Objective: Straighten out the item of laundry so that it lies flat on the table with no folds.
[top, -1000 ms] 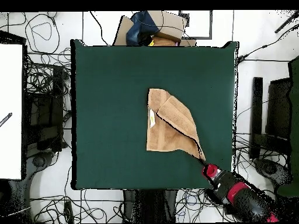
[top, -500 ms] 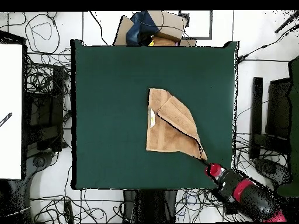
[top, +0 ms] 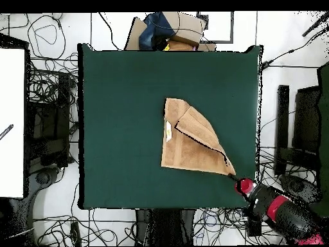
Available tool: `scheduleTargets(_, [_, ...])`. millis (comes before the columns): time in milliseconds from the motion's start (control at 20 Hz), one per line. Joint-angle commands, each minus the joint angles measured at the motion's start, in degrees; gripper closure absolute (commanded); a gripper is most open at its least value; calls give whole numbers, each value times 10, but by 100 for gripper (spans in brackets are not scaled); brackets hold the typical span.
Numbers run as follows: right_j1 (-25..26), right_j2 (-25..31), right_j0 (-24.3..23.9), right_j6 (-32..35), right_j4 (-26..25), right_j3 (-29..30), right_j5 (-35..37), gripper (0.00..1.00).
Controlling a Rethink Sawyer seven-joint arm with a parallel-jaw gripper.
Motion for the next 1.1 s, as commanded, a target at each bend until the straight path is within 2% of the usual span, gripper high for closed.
scheduleTargets(50, [52,25,2,-168,-23,-111,91,100])
scheduleTargets(500, [128,8,-11,-218,-34,-164,112,100])
scheduleTargets(1100, [165,-11,6,-307,-11,-262,186,100])
